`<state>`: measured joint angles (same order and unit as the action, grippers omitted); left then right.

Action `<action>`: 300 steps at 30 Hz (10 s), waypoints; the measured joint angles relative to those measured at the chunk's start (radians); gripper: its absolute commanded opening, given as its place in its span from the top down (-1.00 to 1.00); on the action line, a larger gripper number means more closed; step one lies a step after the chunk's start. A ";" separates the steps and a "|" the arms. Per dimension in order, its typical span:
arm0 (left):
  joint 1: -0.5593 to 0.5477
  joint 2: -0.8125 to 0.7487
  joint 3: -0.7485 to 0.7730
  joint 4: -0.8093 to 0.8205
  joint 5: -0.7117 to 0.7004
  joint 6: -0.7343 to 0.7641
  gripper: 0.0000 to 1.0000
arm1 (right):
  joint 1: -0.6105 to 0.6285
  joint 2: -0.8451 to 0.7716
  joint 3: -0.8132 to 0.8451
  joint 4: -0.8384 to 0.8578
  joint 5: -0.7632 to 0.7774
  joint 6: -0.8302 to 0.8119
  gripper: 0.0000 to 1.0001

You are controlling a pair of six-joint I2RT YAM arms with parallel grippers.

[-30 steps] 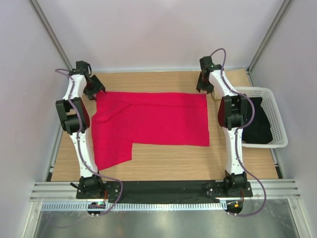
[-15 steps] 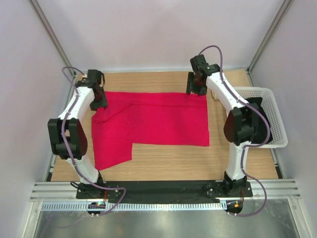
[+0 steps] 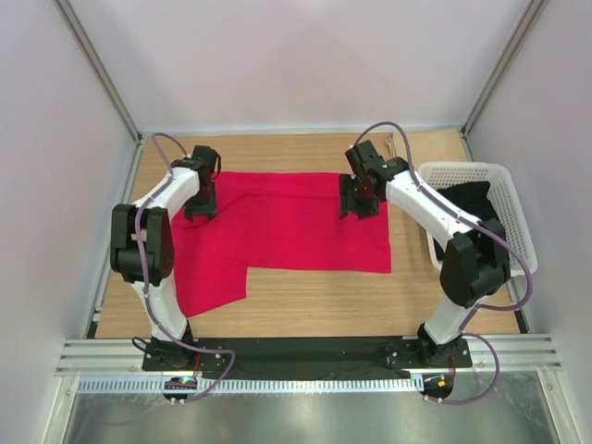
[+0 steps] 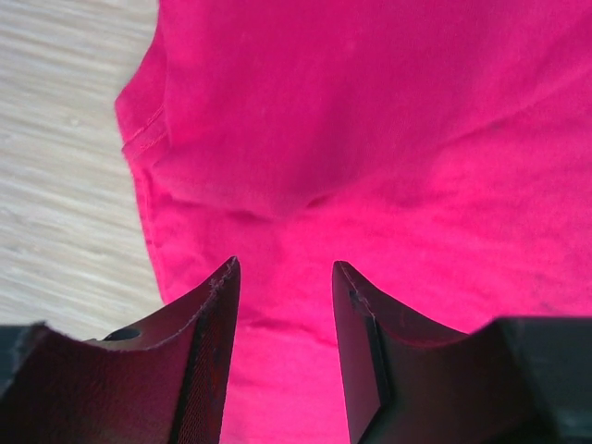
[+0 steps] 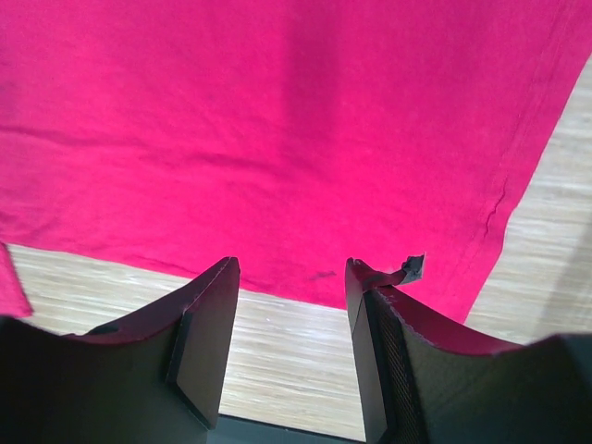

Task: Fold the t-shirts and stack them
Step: Fold the tshirt

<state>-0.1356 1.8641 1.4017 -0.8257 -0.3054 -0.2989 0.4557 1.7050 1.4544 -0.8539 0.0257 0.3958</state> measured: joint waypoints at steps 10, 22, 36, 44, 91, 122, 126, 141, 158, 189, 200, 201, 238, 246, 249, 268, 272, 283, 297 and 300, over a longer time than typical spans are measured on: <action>0.006 -0.160 -0.159 0.006 0.081 -0.196 -0.08 | -0.002 -0.111 -0.179 0.016 -0.006 -0.006 -0.12; 0.363 -0.569 -0.454 -0.012 0.203 -0.364 0.00 | -0.100 -0.161 -0.365 0.024 -0.055 -0.008 -0.12; 0.530 -0.406 -0.522 0.049 0.372 -0.370 0.10 | -0.301 -0.196 -0.474 0.039 -0.137 -0.013 -0.12; 0.539 -0.412 -0.574 0.066 0.373 -0.379 0.19 | -0.309 -0.207 -0.483 0.041 -0.138 -0.020 -0.12; 0.549 -0.350 -0.603 0.134 0.404 -0.365 0.99 | -0.345 -0.187 -0.653 0.172 -0.135 0.064 0.38; 0.472 -0.481 -0.308 0.037 0.407 -0.401 0.99 | -0.346 -0.151 -0.348 0.070 -0.109 0.068 0.98; 0.436 -0.417 -0.191 0.034 0.408 -0.401 1.00 | -0.346 -0.094 -0.285 0.056 -0.101 0.063 0.98; 0.370 -0.091 0.092 0.068 0.441 -0.406 1.00 | -0.375 0.174 -0.029 0.053 -0.071 0.059 0.98; 0.345 0.061 0.254 0.077 0.456 -0.420 0.99 | -0.387 0.376 0.181 0.027 -0.069 0.055 0.98; 0.338 0.225 0.372 0.093 0.456 -0.427 0.84 | -0.401 0.515 0.320 0.025 -0.073 0.088 0.85; 0.338 0.319 0.525 0.084 0.392 -0.397 -0.04 | -0.403 0.596 0.525 0.018 0.016 0.076 0.10; 0.338 0.297 0.520 0.067 0.376 -0.391 -0.03 | -0.402 0.595 0.541 0.008 0.032 0.067 0.10; 0.229 0.020 -0.085 0.148 0.422 -0.373 0.30 | -0.121 0.393 0.201 0.100 -0.055 0.033 0.03; 0.229 0.069 -0.032 0.146 0.406 -0.370 0.48 | -0.121 0.388 0.198 0.115 -0.062 0.033 0.04; 0.229 0.081 -0.022 0.148 0.404 -0.369 0.74 | -0.121 0.388 0.198 0.116 -0.063 0.033 0.03; 0.171 0.190 0.307 0.147 0.425 -0.344 0.85 | -0.136 0.388 0.198 0.111 -0.062 0.031 0.03; 0.170 0.328 0.473 0.173 0.434 -0.324 0.20 | -0.139 0.382 0.188 0.105 -0.062 0.026 0.03; 0.171 0.294 0.556 0.131 0.378 -0.283 0.10 | -0.144 0.349 0.134 0.106 -0.064 0.025 0.03; 0.169 0.025 0.006 0.094 0.365 -0.342 0.19 | -0.224 0.478 0.304 0.065 0.058 -0.026 0.02; 0.169 0.064 0.006 0.088 0.353 -0.356 0.14 | -0.243 0.487 0.296 0.056 0.078 -0.028 0.01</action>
<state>0.0330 1.9282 1.4082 -0.7380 0.0475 -0.6552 0.2123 2.1918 1.7504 -0.7975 0.1036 0.3679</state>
